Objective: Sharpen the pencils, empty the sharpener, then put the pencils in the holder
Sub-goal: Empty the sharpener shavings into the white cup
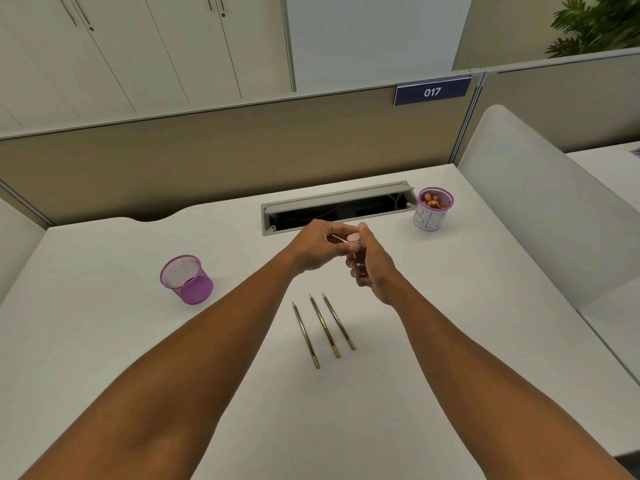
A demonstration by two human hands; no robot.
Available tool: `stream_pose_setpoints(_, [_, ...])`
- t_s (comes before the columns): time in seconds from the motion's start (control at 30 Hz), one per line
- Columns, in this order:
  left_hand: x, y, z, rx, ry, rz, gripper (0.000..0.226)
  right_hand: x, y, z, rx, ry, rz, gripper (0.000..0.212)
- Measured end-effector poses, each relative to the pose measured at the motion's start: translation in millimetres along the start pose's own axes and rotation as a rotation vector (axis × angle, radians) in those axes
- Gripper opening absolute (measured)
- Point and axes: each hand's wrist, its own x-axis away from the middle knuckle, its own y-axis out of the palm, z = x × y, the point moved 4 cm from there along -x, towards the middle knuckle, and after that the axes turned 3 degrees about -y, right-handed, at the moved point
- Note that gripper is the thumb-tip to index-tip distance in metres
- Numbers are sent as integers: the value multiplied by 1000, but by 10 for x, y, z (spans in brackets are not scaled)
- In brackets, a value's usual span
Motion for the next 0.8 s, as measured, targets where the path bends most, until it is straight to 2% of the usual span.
stream_pose_setpoints(0.27, [-28, -19, 11, 8, -4, -88, 37, -49, -28, -18, 7, 66, -20, 65])
stream_pose_setpoints(0.47, [-52, -32, 9, 83, 3, -86, 34, -71, -22, -20, 43, -18, -63, 54])
stream_pose_setpoints(0.8, [-74, -74, -1, 53, 32, -73, 34, -146, 8, -41, 29, -21, 10, 44])
